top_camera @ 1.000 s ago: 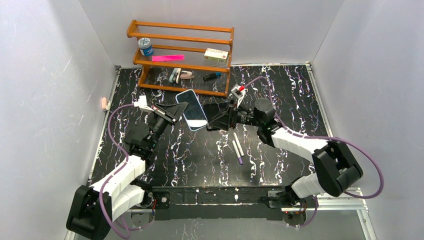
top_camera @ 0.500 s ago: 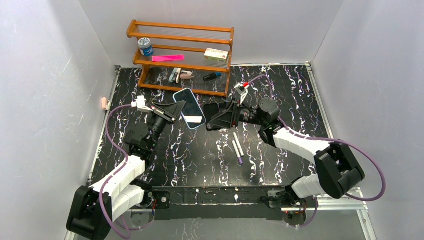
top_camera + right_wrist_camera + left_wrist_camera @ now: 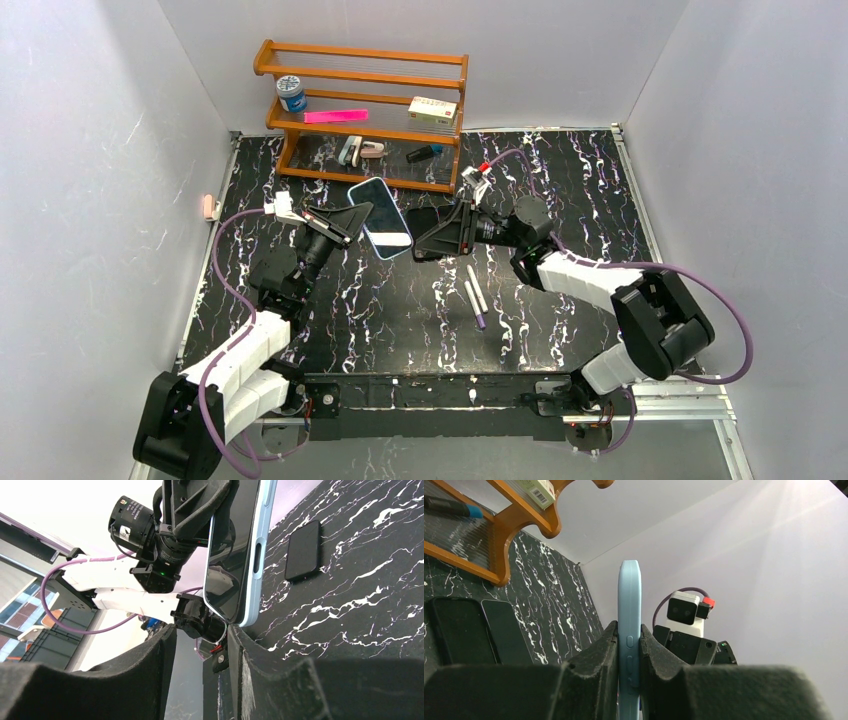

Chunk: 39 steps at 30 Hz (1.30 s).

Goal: Take the phone out of the phone case
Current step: Remove the phone case from the phone.

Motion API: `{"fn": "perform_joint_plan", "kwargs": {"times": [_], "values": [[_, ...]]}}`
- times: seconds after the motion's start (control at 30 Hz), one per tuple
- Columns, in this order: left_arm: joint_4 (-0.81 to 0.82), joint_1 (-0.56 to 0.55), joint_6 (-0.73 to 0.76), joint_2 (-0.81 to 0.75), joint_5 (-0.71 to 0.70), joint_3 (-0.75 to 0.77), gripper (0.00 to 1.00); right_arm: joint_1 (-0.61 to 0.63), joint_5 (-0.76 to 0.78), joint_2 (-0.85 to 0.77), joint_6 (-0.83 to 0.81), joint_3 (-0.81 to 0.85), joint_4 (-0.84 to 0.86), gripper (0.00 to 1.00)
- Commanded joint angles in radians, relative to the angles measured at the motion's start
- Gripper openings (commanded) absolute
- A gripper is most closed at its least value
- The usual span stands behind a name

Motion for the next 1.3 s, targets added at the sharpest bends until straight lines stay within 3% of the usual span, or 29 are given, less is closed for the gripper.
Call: {"fn": "perform_joint_plan", "kwargs": {"times": [0.0,0.67,1.0,1.27], "values": [[0.093,0.005,-0.022,-0.018,0.005,0.022,0.00,0.008,-0.027,0.019,0.038,0.053,0.096,0.49],[0.232,-0.011,-0.138,0.032,0.025,-0.003,0.00,0.019,-0.024,0.079,0.035,0.069,0.089,0.48],[0.309,-0.104,-0.154,0.083,-0.016,-0.023,0.00,0.031,-0.019,0.105,0.041,0.108,0.091,0.47],[0.390,-0.182,-0.178,0.131,-0.050,-0.036,0.00,0.031,0.028,0.117,-0.016,0.130,-0.010,0.48]]}}
